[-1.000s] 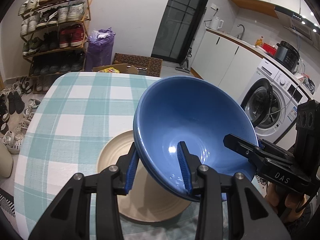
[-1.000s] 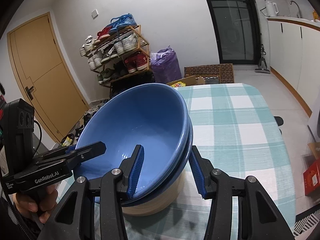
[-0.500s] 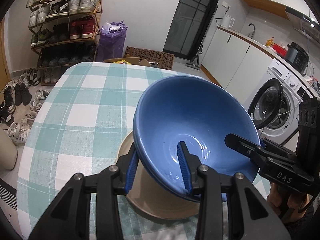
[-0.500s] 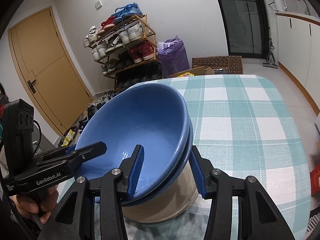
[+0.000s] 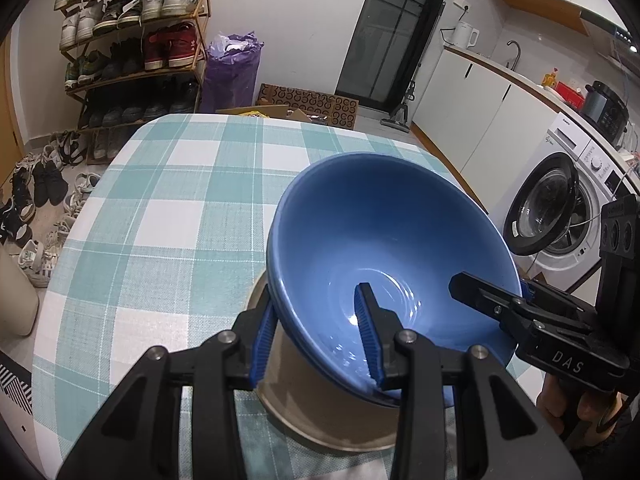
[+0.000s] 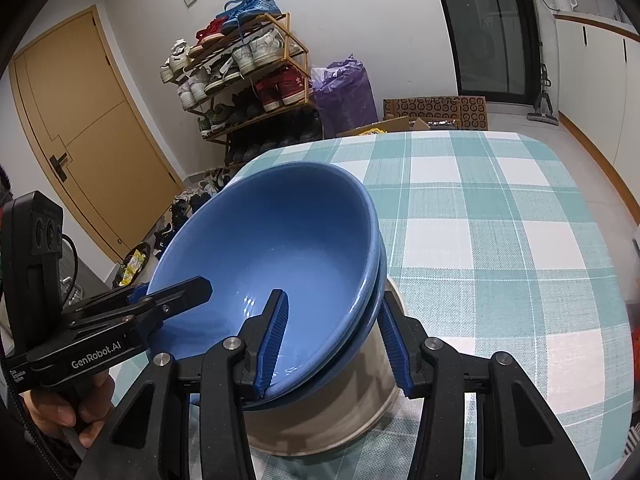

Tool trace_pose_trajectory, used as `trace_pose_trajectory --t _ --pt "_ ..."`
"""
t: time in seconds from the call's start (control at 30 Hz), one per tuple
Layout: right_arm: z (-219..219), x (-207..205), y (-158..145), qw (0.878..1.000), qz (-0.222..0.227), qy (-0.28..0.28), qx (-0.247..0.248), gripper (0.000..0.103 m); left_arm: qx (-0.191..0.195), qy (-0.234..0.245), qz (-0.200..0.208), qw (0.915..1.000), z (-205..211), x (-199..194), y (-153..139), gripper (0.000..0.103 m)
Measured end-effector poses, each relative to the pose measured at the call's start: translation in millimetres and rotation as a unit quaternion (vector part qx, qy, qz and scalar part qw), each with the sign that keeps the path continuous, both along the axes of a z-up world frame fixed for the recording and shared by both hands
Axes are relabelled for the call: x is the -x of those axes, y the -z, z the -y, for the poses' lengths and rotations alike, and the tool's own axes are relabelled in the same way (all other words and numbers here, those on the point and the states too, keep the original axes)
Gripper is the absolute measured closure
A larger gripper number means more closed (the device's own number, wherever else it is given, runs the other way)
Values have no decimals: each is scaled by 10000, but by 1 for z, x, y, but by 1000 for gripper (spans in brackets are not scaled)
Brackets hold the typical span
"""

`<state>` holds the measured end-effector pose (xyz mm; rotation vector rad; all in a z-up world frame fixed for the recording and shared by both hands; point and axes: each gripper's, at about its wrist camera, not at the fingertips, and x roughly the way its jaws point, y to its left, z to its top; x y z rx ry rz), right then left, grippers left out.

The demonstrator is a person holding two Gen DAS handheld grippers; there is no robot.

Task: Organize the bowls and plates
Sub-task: 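Lower the stacked blue bowls onto the cream plates and open both tools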

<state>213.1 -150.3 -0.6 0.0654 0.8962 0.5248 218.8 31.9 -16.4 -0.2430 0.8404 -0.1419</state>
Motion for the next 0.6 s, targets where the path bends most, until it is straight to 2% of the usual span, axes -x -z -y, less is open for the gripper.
trace_pose_trajectory --t 0.6 --pt "1 -7 3 9999 -73 83 -14 56 -12 46 -46 10000 1 -11 4 66"
